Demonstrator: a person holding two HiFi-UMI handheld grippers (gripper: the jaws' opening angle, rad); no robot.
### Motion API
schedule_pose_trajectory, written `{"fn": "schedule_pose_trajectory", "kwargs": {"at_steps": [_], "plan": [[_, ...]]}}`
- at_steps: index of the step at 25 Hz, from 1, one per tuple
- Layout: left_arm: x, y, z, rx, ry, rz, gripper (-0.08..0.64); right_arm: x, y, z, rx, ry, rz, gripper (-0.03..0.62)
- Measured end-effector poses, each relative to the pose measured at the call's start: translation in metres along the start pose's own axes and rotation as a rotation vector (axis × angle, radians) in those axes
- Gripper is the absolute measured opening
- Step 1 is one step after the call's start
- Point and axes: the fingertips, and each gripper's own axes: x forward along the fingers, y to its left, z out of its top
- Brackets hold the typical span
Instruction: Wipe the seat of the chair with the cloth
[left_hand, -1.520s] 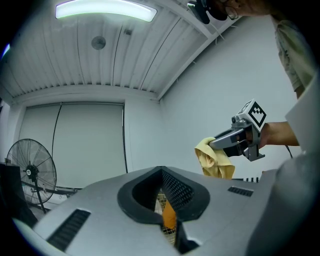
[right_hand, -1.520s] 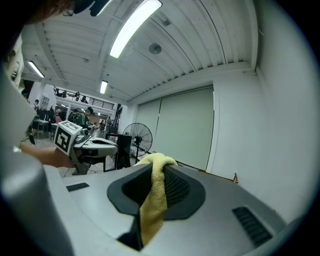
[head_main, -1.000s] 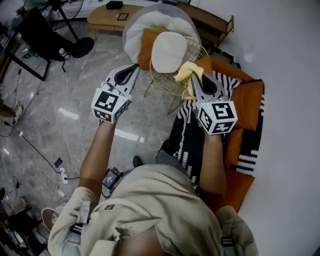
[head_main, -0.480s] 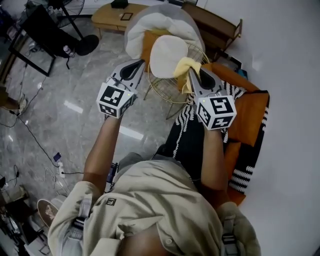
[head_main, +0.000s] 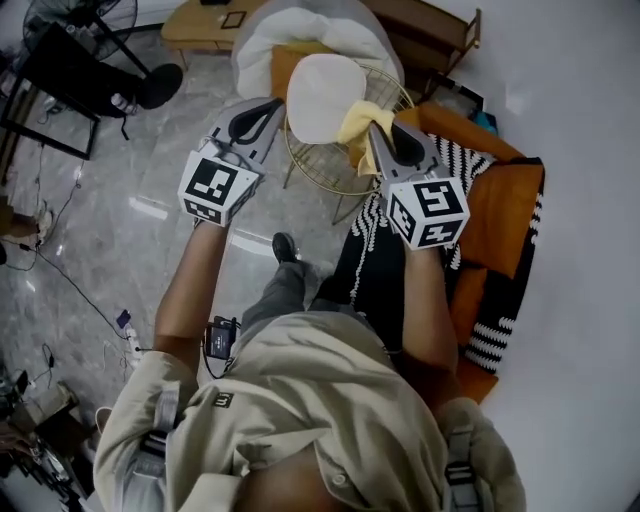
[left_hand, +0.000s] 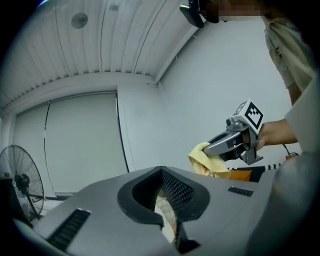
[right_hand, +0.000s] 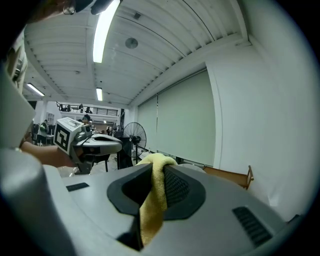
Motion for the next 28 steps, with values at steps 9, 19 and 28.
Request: {"fn": "schedule_pose_trajectory", "kwargs": {"at_steps": [9, 19, 28], "plan": [[0.039, 0.062, -0.055, -0.125, 0.021, -0.033, 0.009, 0.064, -0.024, 0.011, -0.019, 0.038, -0.079, 0.06], [0.071, 0.153, -0.075, -0.141, -0.042, -0.061, 0.009, 0.144, -0.025, 0.029, -0.026, 0.07, -0.149, 0.06], [0.096, 0.186, -0.093, -0.168, -0.048, -0.07, 0.009, 0.18, -0.048, 0.022, -0.008, 0.086, -0.203, 0.06]]}}
